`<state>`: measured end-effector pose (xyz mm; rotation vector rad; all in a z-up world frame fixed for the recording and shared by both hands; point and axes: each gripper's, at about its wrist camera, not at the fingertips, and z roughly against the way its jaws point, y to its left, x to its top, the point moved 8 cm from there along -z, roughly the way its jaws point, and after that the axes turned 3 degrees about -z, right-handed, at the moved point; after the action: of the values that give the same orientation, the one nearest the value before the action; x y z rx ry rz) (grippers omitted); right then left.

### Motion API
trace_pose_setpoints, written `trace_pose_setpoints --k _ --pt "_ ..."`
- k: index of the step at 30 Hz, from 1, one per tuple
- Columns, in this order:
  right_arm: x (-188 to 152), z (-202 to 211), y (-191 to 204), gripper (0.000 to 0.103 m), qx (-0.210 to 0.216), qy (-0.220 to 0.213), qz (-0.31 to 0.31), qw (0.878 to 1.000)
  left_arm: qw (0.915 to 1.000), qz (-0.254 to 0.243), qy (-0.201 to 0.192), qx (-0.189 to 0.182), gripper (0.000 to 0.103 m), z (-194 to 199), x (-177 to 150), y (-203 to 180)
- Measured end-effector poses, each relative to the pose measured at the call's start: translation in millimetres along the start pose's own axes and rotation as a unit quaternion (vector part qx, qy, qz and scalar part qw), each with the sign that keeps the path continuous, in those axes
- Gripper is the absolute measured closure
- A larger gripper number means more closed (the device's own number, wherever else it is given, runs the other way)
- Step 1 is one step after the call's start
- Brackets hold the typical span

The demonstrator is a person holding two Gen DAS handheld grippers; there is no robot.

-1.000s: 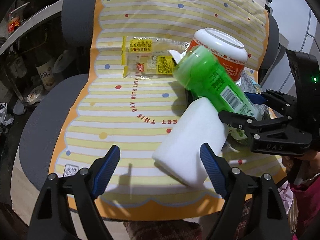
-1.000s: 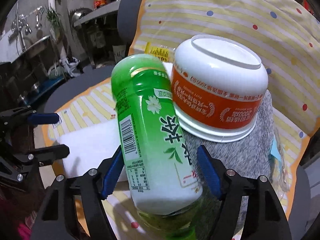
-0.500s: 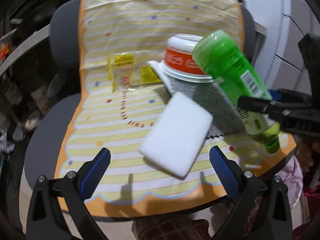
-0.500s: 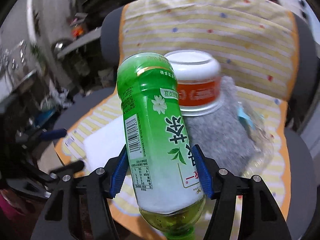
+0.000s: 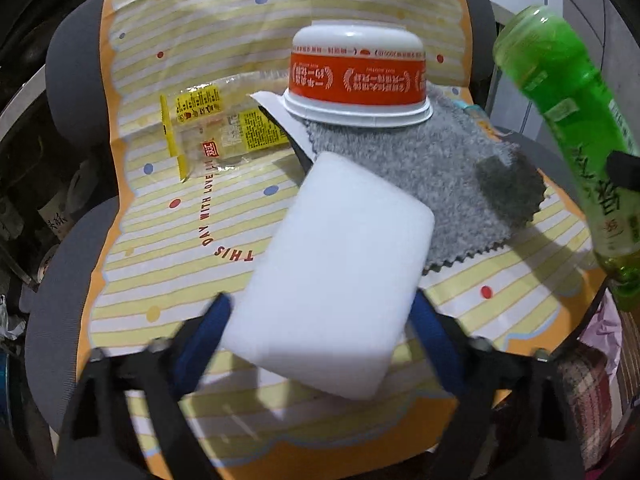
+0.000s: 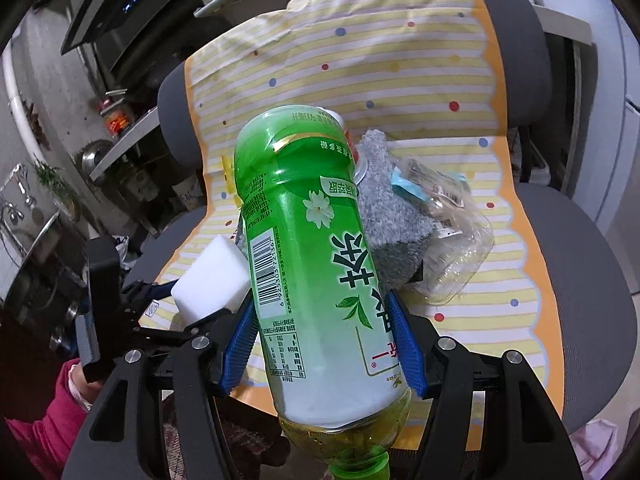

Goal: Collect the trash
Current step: 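Grasp the white sponge with the left gripper while the right gripper carries the bottle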

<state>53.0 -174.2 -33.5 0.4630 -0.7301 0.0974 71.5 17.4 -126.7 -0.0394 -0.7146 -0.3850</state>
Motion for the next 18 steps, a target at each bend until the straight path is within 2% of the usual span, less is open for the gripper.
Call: trace_pose_setpoints --k 3,7,10,15,18 --pt "-1.6 3.4 -2.8 0.040 0.000 -0.007 -0.008 1.000 0.9997 0.009 -0.021 -0.007 0.029 14.4 1.4 -0.8" --pt "-5.6 13.3 -9.4 0.040 -0.002 -0.018 -0.026 0.999 0.9951 0.046 -0.069 -0.053 0.030 55.5 10.6 -14.5" --pt "-9.7 25.9 -17.1 0.040 -0.008 -0.031 -0.042 0.999 0.9924 0.050 -0.093 -0.064 0.030 80.4 18.9 -35.0" --pt "-22.3 62.6 -48.3 0.040 -0.034 -0.062 -0.081 0.994 0.9888 0.032 -0.112 -0.094 0.030 96.0 30.7 -95.6" --pt "-37.3 93.4 -77.4 0.040 -0.064 -0.077 -0.110 0.989 0.9851 -0.003 -0.095 -0.143 0.029 88.7 33.7 -153.9"
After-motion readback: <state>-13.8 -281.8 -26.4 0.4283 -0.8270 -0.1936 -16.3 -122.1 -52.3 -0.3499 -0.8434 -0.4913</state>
